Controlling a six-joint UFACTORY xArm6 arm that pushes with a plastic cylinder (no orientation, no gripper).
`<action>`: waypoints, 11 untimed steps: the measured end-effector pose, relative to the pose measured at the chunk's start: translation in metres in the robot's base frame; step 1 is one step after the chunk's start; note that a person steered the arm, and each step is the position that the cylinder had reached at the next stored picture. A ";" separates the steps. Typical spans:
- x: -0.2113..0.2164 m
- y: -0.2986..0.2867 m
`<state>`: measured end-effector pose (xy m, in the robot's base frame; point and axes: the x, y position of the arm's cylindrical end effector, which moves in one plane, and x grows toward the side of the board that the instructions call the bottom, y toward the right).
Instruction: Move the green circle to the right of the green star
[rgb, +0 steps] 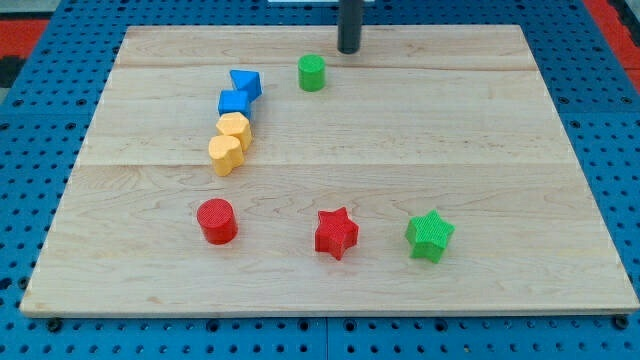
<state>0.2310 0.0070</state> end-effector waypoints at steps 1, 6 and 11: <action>0.031 -0.049; 0.185 0.008; 0.212 0.164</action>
